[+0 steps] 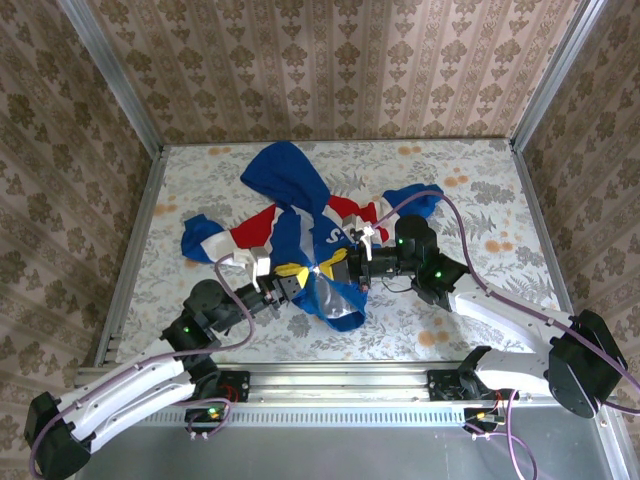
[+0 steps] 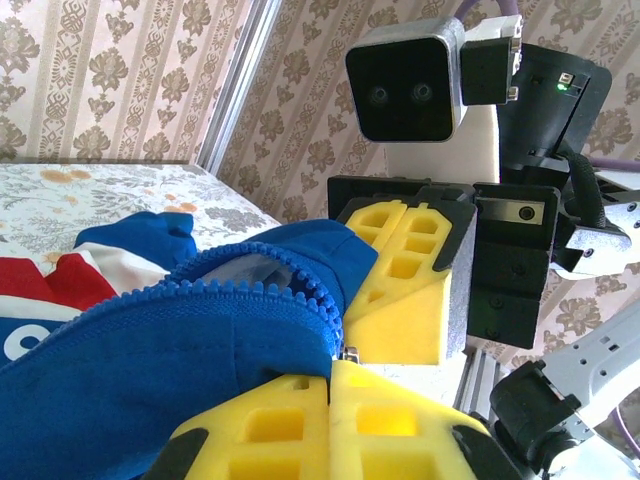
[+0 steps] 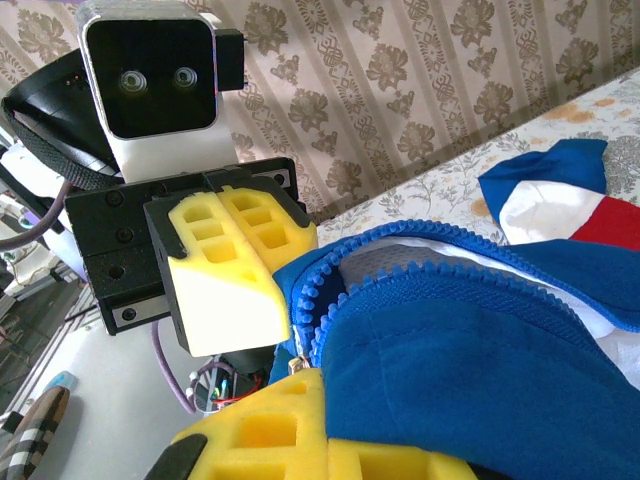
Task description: Zip up the jacket
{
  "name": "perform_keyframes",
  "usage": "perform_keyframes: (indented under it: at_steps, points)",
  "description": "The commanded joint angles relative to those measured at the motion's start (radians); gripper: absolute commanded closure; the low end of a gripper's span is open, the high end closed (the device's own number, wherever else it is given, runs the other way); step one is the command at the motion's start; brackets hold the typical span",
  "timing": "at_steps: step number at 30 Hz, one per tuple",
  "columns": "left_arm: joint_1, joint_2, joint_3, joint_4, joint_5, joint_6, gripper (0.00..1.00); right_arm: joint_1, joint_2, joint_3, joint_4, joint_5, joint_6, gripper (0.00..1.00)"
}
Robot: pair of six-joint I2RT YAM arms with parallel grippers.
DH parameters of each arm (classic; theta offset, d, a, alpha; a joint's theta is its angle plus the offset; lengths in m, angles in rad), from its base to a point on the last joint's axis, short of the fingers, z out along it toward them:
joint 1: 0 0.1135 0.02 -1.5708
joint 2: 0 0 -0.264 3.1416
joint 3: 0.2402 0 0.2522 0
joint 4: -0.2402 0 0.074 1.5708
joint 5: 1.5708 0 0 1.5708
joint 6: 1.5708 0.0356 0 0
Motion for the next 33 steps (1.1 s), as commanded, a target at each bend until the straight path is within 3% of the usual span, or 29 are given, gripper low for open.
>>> perform_keyframes:
  at_steps: [1, 18, 28, 33]
  points:
    - [0.006, 0.000, -0.009, 0.067, 0.032, -0.025, 1.00, -0.002, -0.008, 0.011, 0.022, -0.028, 0.007, 1.00]
    - [0.004, 0.042, -0.018, 0.049, 0.063, -0.071, 1.00, -0.011, 0.002, 0.001, 0.042, -0.021, 0.027, 1.00]
    - [0.006, 0.054, -0.007, -0.071, 0.106, -0.085, 1.00, -0.010, 0.003, 0.002, -0.011, -0.021, 0.042, 1.00]
    - [-0.002, 0.052, 0.008, -0.165, 0.058, -0.099, 0.98, -0.010, -0.021, -0.095, 0.091, 0.007, 0.106, 1.00]
